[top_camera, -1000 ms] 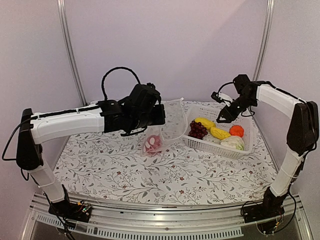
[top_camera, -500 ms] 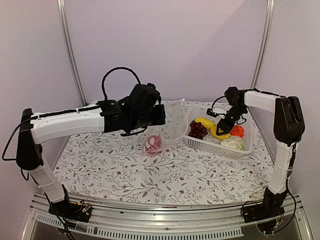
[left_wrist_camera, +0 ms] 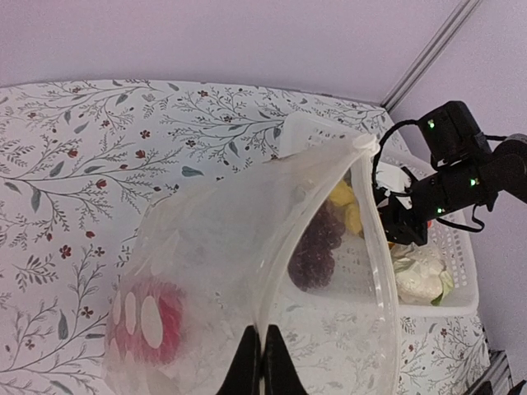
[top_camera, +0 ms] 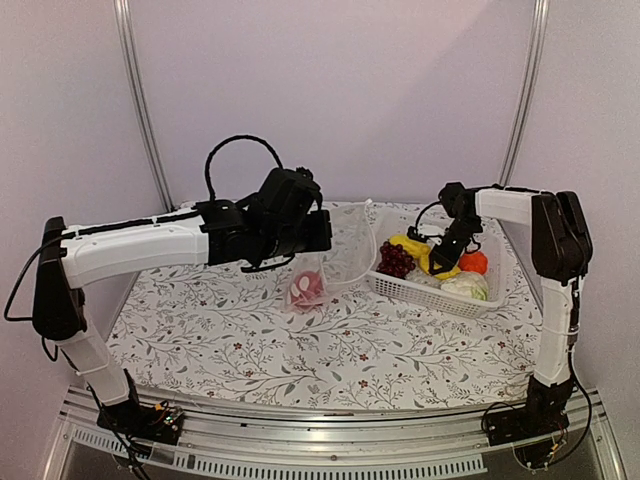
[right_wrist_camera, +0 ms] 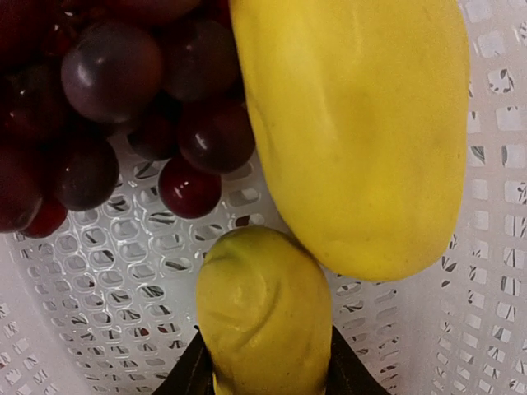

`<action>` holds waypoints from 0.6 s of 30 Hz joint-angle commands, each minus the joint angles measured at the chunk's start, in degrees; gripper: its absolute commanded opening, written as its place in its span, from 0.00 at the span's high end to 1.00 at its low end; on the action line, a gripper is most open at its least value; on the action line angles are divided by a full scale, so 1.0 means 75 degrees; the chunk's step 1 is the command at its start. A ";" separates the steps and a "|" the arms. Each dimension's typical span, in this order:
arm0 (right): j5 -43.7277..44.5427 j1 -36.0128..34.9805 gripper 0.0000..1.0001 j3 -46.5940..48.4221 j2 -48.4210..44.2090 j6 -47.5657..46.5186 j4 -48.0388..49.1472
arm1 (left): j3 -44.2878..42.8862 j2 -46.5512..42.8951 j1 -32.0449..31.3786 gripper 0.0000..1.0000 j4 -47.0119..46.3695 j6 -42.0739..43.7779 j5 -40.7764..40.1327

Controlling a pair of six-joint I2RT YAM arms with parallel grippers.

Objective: Place the food in the zip-top bag and seal the zipper
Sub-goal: Pick up the fake fruit from the bin.

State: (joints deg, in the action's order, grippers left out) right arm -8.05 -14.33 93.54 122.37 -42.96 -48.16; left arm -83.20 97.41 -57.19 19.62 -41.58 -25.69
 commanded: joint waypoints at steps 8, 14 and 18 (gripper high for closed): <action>-0.0805 0.0022 0.76 0.0081 -0.1733 0.0357 -0.0069 | -0.0128 0.0147 0.0120 1.00 0.0162 0.0064 0.0213; -0.2906 0.0019 0.86 0.0394 -0.2834 0.1091 -0.0162 | -0.0350 0.0310 0.0114 1.00 0.0162 0.0116 0.0276; -0.4915 0.0002 0.93 0.0432 -0.3439 0.2198 0.0363 | -0.0432 0.0348 0.0115 1.00 0.0156 -0.0015 0.0413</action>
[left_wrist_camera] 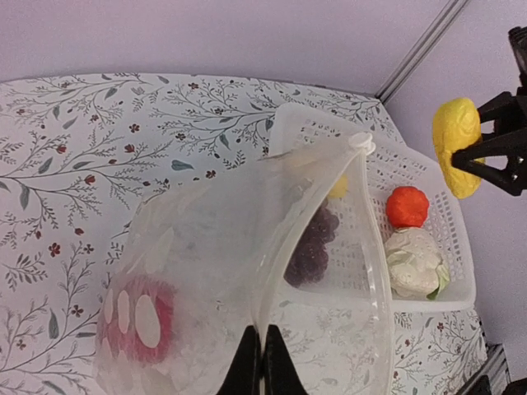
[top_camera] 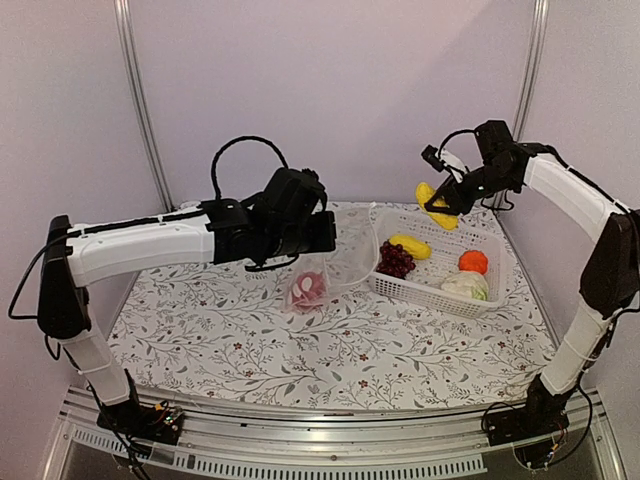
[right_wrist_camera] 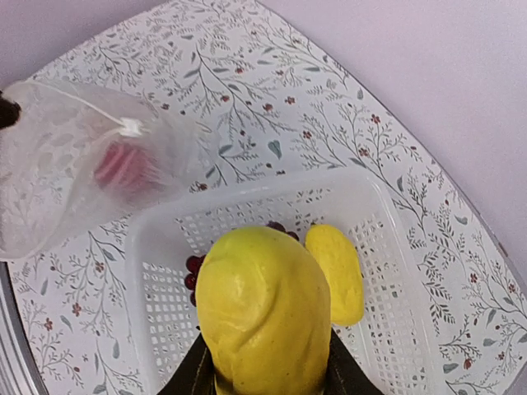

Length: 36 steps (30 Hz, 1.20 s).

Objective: Place the food in the zip-top bag and seal the zipper
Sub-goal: Pick up the fake fruit from the bin, then place the fake fruit in the zipper food storage bag.

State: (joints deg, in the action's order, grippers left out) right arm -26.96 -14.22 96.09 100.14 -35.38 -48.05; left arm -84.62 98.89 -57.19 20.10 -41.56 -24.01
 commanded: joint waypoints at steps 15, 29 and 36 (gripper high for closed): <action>-0.4401 -0.2101 0.90 -0.1421 -0.1588 0.3737 0.4877 | -0.0336 0.0062 0.0144 1.00 -0.0184 -0.0341 0.0620; -0.3846 -0.2287 0.69 -0.2209 -0.0310 0.4508 0.6947 | 0.0115 -0.0333 0.0284 1.00 -0.0267 -0.0511 0.0653; -0.3387 -0.2288 0.37 -0.2236 -0.0481 0.4356 0.6685 | 0.0444 -0.0527 0.0353 1.00 -0.0409 -0.0640 0.0634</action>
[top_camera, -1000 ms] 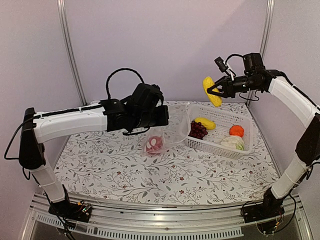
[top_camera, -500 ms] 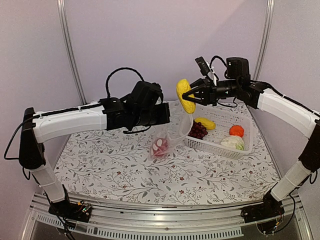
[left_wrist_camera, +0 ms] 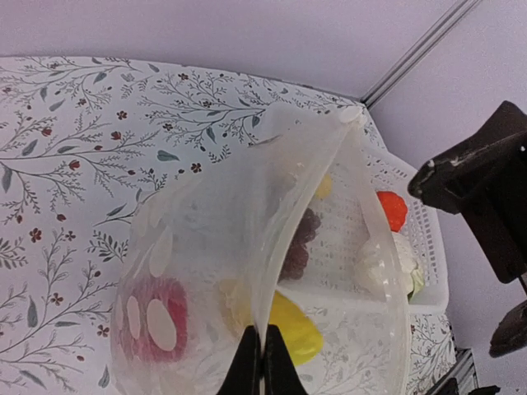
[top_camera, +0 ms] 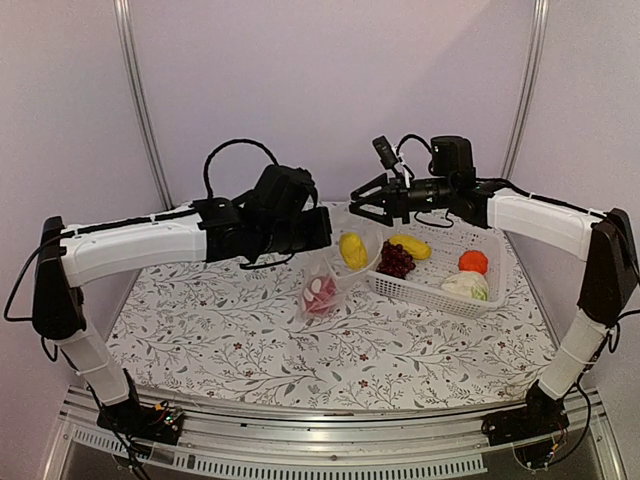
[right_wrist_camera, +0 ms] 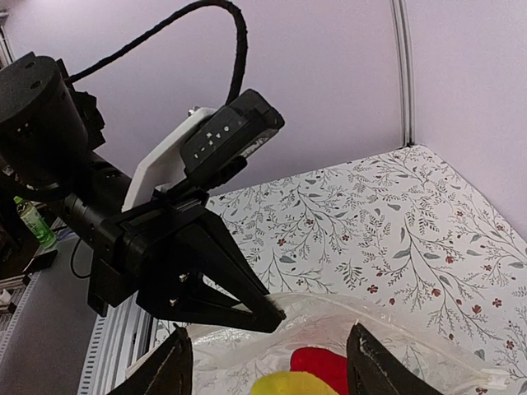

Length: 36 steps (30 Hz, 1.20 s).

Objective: Place the food in the zip-top bag and seal the zipper
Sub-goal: Place the fake fruit in the zipper food storage bag, then pick up the fake fruit from the bin.

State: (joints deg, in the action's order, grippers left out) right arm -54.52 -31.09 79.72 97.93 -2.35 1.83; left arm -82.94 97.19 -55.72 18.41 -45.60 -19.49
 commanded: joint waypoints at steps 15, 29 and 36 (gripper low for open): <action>0.0609 0.1213 0.34 -0.0126 -0.1711 -0.1338 -0.2760 | 0.0328 -0.0272 0.0217 1.00 -0.0141 0.0203 -0.0079; 0.3749 0.2042 0.58 -0.0188 -0.1242 -0.3668 -0.4695 | 0.0149 -0.0229 0.0213 1.00 0.0038 0.0414 -0.0134; 0.4713 0.2069 0.63 0.0497 0.0424 -0.3935 -0.5030 | 0.0164 -0.0281 0.0217 1.00 0.0163 0.0375 -0.0097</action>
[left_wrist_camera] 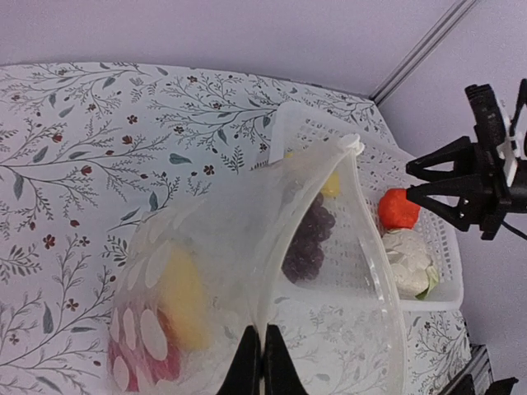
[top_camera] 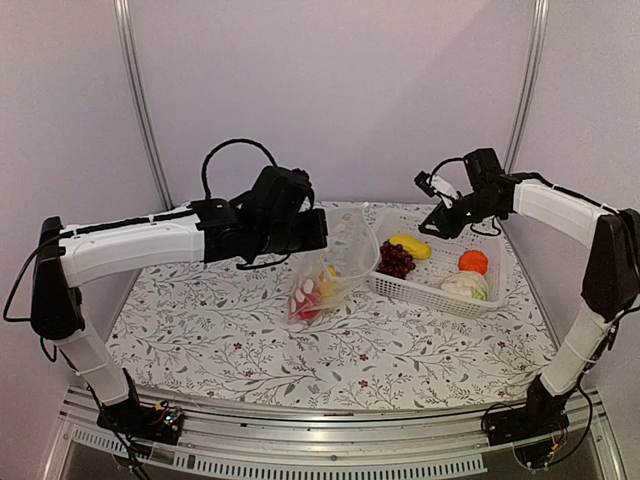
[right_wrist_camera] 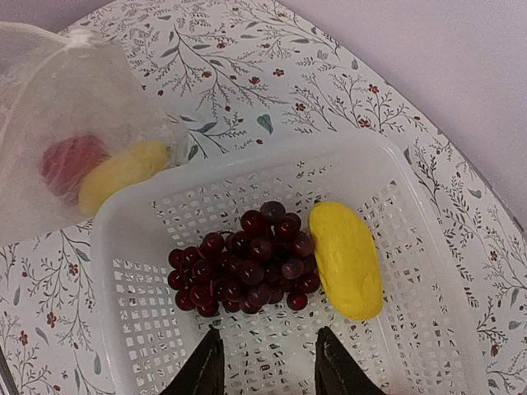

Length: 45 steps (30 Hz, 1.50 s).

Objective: Place the food in the zip-top bag and seal the zipper
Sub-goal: Pick up the fake fruit from the bin.

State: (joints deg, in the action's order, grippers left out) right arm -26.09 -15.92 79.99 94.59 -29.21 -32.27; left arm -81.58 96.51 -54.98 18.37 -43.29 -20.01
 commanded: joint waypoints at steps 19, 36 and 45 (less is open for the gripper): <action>0.2048 0.0044 0.42 0.1949 0.3912 -0.0821 -0.0189 | 0.0008 -0.0134 0.0119 1.00 0.0269 0.0018 0.0060; 0.2537 0.0120 0.68 0.0861 0.3161 -0.0597 0.0353 | 0.0071 -0.0078 0.0112 1.00 0.0196 -0.0027 0.0143; 0.1848 0.0300 0.70 -0.0349 0.0662 -0.0421 0.0078 | 0.0098 -0.0035 0.0122 1.00 0.0058 0.0033 0.0102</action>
State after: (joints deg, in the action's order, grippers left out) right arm -8.25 -14.04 79.59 108.75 -33.28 -29.93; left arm -81.58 96.49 -54.96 19.11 -43.33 -19.46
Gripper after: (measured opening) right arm 0.489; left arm 0.004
